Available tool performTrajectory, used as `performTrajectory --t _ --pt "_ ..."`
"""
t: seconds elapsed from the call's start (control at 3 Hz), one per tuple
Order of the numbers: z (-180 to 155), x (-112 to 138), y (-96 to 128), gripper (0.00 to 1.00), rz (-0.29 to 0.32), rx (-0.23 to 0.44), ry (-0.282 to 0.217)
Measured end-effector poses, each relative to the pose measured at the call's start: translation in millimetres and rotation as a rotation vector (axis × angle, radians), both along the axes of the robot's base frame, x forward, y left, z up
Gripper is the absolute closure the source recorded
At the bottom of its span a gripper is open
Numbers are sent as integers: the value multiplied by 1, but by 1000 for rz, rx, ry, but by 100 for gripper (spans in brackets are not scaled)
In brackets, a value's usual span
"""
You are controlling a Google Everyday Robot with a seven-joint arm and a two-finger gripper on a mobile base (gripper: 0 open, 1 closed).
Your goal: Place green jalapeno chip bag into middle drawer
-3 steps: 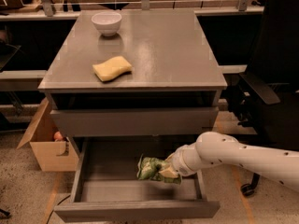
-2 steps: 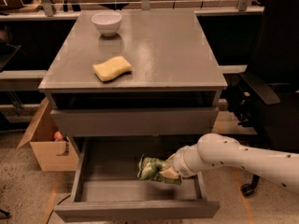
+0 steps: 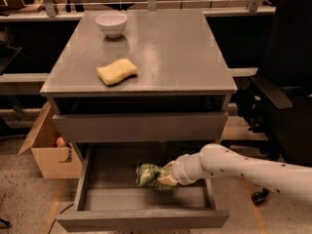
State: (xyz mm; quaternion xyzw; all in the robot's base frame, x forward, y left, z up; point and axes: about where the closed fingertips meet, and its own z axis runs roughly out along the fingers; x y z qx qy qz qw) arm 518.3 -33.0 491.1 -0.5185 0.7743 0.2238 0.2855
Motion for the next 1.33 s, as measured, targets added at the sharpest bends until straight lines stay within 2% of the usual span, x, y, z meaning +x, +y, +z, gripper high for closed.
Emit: performTrajectory --t 0.33,1.33 --pt "-18 11 21 100 46 62 5" --pt "-23 10 25 28 53 68 11"
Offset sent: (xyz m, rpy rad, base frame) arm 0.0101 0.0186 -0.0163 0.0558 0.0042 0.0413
